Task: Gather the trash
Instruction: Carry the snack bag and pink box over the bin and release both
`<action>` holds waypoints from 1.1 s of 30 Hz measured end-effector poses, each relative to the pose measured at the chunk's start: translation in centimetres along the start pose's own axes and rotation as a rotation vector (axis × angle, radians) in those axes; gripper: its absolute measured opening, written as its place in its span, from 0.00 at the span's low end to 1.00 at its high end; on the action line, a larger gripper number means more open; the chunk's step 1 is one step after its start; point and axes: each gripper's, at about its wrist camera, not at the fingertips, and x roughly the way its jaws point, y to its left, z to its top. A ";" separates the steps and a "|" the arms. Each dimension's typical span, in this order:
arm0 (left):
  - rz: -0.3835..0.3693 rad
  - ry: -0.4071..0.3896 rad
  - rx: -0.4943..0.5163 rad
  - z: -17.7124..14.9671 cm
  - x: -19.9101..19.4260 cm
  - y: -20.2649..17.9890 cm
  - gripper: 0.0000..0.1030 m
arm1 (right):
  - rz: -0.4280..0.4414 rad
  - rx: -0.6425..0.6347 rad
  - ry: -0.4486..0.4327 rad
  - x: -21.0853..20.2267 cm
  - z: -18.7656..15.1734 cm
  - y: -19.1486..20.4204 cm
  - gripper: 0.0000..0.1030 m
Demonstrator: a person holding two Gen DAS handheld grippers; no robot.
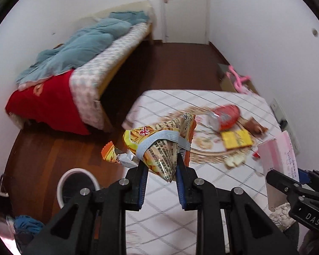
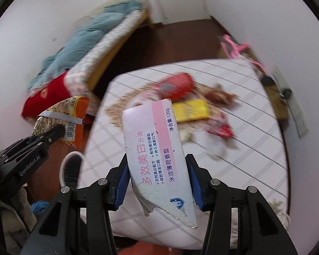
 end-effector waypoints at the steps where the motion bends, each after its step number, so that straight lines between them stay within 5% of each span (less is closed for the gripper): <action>1: 0.012 -0.004 -0.007 0.1 -0.3 1.1 0.20 | 0.016 -0.020 -0.003 0.1 0.4 1.6 0.51; 10: 0.148 0.016 -0.131 -0.6 -0.1 14.6 0.20 | 0.141 -0.169 0.046 4.5 2.2 16.0 0.51; 17: 0.215 0.151 -0.254 -5.0 5.0 24.4 0.20 | 0.197 -0.307 0.180 12.4 0.5 27.8 0.51; 26: 0.118 0.477 -0.452 -11.6 16.4 35.3 0.20 | 0.151 -0.445 0.476 27.7 -4.8 37.6 0.51; 33: 0.006 0.674 -0.542 -15.0 22.7 38.8 0.20 | 0.107 -0.460 0.671 37.3 -7.4 41.1 0.51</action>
